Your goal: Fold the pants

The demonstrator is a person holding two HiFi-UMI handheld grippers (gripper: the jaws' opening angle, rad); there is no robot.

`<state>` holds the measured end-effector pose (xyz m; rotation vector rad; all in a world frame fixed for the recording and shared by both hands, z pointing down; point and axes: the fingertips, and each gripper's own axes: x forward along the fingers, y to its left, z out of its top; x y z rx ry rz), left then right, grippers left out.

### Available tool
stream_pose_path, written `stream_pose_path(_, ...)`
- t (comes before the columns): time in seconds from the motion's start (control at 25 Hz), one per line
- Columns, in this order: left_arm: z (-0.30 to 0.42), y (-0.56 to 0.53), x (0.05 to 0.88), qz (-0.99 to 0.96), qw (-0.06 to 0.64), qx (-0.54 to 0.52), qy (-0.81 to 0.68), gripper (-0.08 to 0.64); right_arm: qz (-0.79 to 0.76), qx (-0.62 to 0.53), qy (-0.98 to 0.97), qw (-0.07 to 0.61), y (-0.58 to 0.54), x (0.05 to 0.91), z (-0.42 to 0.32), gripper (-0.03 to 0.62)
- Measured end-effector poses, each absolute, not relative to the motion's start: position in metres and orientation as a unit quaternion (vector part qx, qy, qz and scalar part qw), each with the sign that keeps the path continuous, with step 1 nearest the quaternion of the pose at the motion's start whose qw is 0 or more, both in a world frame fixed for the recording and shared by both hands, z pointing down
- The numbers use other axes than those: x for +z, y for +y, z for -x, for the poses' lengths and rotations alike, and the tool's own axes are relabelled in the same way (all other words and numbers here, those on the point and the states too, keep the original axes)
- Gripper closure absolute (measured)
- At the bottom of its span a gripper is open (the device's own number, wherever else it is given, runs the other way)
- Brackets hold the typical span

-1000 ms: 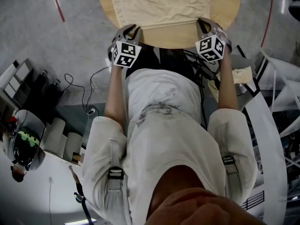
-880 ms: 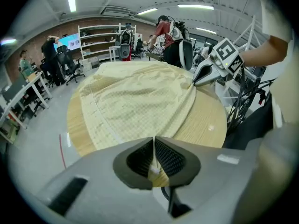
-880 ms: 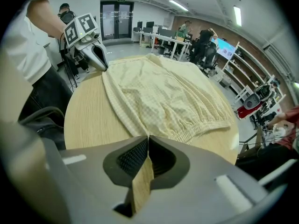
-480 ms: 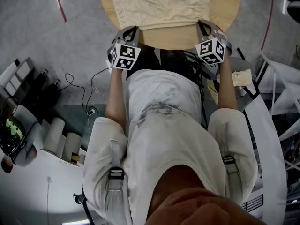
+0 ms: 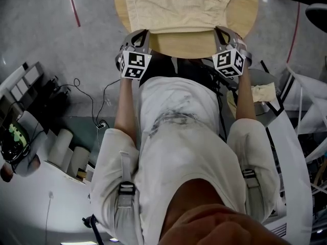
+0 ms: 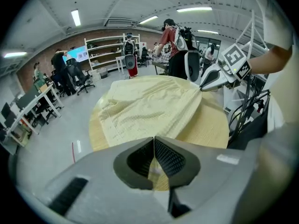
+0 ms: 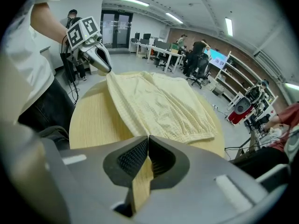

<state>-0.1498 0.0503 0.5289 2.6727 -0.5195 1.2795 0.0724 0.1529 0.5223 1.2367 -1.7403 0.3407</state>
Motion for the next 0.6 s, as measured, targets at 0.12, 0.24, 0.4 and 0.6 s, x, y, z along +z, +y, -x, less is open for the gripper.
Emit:
stream_pose_path(0.12,0.146,0.045,0.520,-0.887,0.063,0.419,-0.183,0.543,-0.506,0.135,-0.714,0.464,0.151,0.518,-0.076,0.575)
stream_pose_path(0.24,0.143,0.036,0.515,-0.888,0.059,0.415,-0.191,0.542,-0.511,0.133,-0.716,0.457,0.143,0.514,-0.077,0.575)
stream_pose_path(0.4,0.123,0.020,0.520,-0.887,0.056,0.414,-0.195,0.541,-0.513,0.136,-0.716,0.454,0.136,0.524,-0.095,0.575)
stream_pose_path(0.6,0.102,0.002,0.524,-0.888,0.049,0.413,-0.197,0.541,-0.519,0.149,-0.715,0.444,0.133,0.536,-0.110,0.575)
